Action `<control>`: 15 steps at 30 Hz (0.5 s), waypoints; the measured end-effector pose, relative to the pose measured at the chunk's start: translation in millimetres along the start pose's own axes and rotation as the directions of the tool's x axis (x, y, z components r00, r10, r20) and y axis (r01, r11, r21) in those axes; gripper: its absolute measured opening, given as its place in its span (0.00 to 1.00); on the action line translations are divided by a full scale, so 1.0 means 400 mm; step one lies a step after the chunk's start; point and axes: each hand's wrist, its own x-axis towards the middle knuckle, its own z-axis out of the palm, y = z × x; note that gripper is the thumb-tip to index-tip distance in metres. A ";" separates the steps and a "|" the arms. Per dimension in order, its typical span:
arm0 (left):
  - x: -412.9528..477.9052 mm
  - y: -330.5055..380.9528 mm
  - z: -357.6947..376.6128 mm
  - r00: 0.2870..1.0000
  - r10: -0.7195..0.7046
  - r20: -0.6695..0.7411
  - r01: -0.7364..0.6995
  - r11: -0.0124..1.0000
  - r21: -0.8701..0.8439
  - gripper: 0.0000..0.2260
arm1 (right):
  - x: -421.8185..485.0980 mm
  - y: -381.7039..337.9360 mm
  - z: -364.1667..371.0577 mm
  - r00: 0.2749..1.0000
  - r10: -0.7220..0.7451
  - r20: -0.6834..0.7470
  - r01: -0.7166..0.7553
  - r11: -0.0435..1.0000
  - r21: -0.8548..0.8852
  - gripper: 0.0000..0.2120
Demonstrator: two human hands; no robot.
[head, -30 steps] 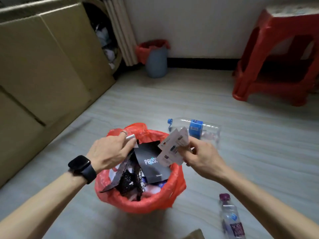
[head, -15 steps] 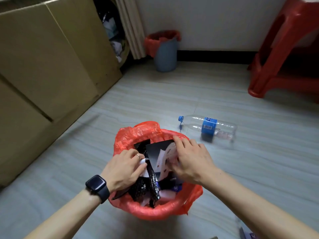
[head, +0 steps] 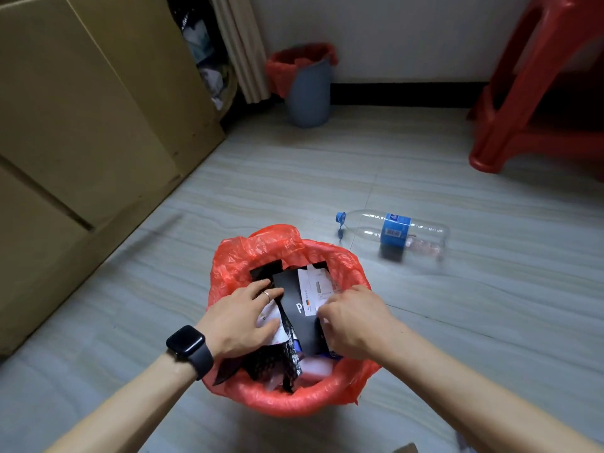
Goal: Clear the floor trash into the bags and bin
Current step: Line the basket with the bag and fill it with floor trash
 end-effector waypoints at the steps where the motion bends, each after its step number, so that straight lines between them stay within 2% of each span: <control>1: 0.000 0.003 -0.002 1.000 0.001 -0.014 -0.001 1.000 0.001 0.27 | -0.004 -0.004 0.002 1.000 -0.011 0.024 0.012 0.999 -0.032 0.10; 3: 0.003 0.016 -0.015 0.997 0.013 -0.076 -0.013 1.000 -0.006 0.23 | -0.012 -0.009 0.006 0.999 -0.041 0.033 0.041 0.999 -0.012 0.09; 5: 0.017 0.040 -0.039 0.989 0.039 -0.145 -0.041 0.999 -0.009 0.17 | -0.026 -0.005 0.002 0.998 -0.061 -0.030 0.063 0.993 0.095 0.12; 9: 0.107 0.162 -0.107 0.956 0.116 -0.270 -0.127 0.992 -0.023 0.12 | -0.098 0.066 -0.009 0.970 0.067 -0.233 0.036 0.910 0.413 0.13; 11: 0.163 0.265 -0.130 0.936 0.185 -0.298 -0.209 0.977 -0.049 0.13 | -0.163 0.139 -0.002 0.946 0.185 -0.264 -0.028 0.863 0.505 0.12; 15: 0.251 0.506 -0.126 0.896 0.365 -0.252 -0.378 0.926 0.000 0.16 | -0.344 0.313 0.040 0.892 0.416 -0.177 -0.287 0.823 0.489 0.10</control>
